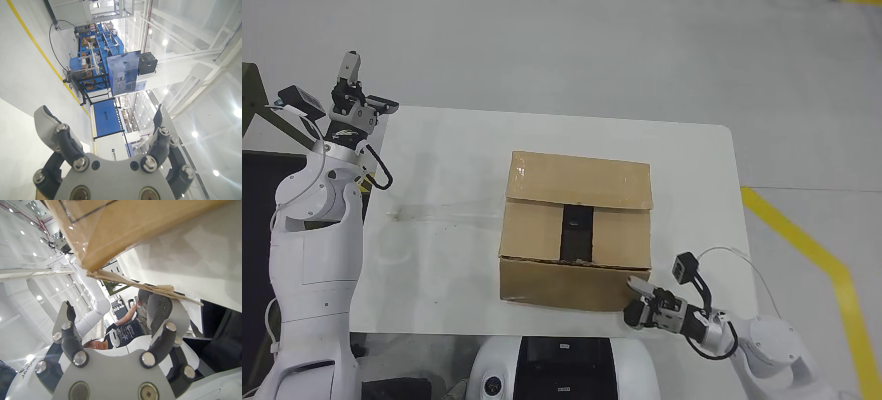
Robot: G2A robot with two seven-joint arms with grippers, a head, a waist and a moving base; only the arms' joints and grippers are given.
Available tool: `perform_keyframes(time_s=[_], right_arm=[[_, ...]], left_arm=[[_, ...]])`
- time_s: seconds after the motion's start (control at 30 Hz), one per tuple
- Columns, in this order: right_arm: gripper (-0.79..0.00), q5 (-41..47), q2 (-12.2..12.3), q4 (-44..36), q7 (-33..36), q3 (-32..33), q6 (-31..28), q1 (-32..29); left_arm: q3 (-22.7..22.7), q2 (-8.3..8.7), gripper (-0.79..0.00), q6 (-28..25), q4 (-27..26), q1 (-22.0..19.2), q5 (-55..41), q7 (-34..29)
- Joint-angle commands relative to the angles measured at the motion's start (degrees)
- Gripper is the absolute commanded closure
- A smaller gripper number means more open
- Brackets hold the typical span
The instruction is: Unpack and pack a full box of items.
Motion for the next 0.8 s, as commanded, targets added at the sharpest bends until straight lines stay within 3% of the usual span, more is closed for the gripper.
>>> perform_keyframes(time_s=[0.0, 0.77], right_arm=[[-0.785, -0.4, 0.0, 0.5, -0.5, -0.4, 0.0, 0.7], [-0.785, 5.6, -0.6, 3.2, -8.1, -4.4, 0.7, 5.9]], left_arm=[[0.0, 0.00, -0.785, 0.0, 0.0, 0.0, 0.0, 0.0], [0.0, 0.00, -0.785, 0.0, 0.0, 0.0, 0.0, 0.0]])
